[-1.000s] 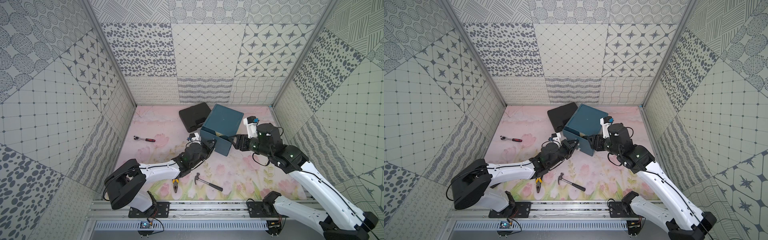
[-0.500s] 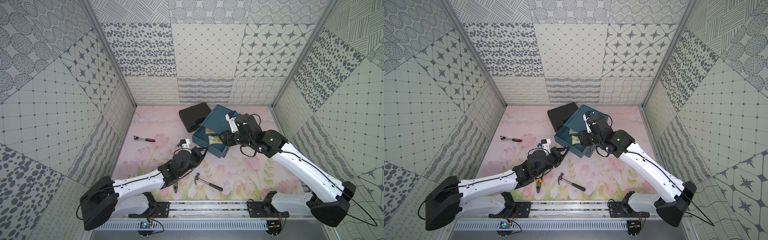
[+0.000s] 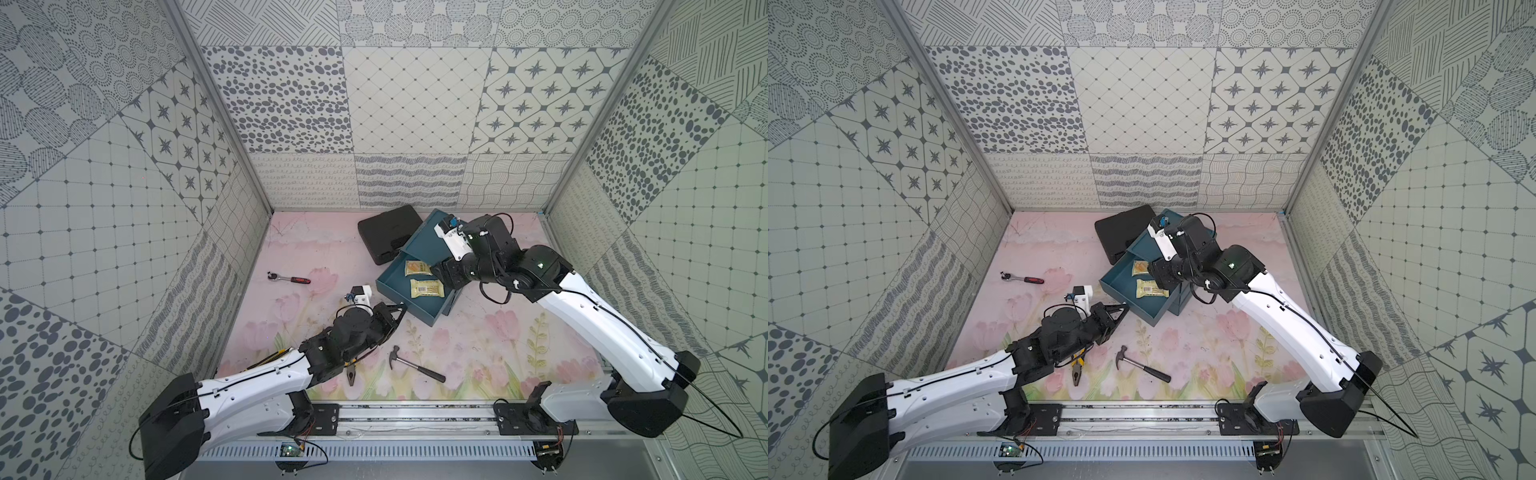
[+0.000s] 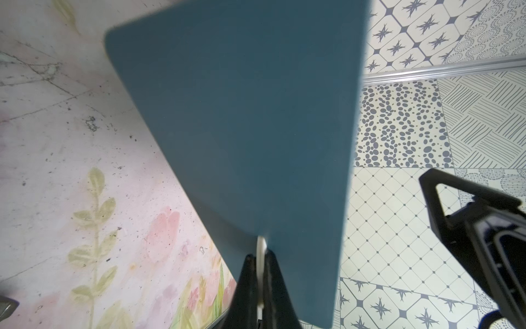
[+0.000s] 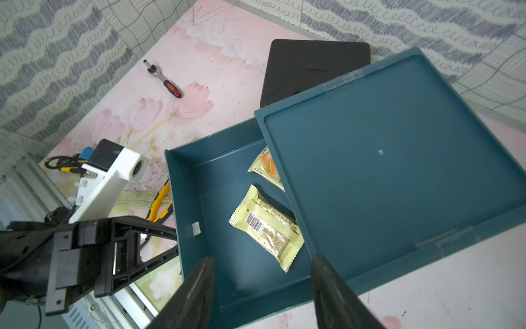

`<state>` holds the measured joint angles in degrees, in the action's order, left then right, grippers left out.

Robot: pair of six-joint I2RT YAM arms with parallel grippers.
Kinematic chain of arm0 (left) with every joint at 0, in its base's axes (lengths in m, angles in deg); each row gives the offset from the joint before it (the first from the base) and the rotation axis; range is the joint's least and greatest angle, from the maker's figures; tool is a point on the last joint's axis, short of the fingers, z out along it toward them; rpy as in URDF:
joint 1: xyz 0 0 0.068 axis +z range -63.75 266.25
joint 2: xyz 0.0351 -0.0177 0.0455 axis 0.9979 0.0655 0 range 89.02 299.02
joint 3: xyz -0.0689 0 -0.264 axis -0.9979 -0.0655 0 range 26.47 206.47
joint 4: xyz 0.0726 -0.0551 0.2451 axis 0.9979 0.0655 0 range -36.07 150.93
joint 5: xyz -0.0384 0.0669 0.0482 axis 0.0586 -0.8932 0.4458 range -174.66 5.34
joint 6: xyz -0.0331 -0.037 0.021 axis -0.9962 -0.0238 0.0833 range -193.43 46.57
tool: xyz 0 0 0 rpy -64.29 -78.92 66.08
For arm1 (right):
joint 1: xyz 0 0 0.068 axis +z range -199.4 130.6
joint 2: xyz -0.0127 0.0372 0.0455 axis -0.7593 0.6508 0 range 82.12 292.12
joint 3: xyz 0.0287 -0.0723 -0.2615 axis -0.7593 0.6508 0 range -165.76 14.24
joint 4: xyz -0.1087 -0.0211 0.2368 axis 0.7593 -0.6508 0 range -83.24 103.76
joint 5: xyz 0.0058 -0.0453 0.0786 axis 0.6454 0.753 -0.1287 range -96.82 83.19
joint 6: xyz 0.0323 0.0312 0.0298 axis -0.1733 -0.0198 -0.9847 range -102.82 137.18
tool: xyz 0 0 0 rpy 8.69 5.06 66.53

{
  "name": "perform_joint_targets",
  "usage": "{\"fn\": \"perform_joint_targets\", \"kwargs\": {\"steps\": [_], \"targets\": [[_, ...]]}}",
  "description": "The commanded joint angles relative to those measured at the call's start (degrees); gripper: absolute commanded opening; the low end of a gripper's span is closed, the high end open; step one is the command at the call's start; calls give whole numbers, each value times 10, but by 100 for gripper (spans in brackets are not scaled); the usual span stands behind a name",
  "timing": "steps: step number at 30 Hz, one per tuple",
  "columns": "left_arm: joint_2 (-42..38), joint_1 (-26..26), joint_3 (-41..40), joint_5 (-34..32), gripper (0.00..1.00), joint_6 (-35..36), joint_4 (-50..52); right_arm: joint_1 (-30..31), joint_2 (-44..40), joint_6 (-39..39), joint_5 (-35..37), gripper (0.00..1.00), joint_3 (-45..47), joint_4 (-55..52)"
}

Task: Take the cookies out of the drawer
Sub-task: Open the drawer in the storage box, then pick up the cookie from the drawer.

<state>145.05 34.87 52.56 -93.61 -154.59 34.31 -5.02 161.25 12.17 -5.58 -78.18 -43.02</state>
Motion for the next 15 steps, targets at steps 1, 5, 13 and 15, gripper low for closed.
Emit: {"fn": "perform_joint_targets", "kwargs": {"steps": [1, 5, 13, 15], "targets": [[-27, -2, -17, 6, 0, 10, 82, 8, 42, 109, -39, 58, -51, -48], [-37, -2, -26, 12, 0, 12, 92, 39, 89, 209, -22, 61, -86, -99], [-41, -2, -37, 17, 0, 12, 97, 72, 180, 306, 34, 60, -131, -137], [-46, -2, -40, 16, 0, 12, 101, 71, 194, 319, 32, 60, -133, -138]]}}
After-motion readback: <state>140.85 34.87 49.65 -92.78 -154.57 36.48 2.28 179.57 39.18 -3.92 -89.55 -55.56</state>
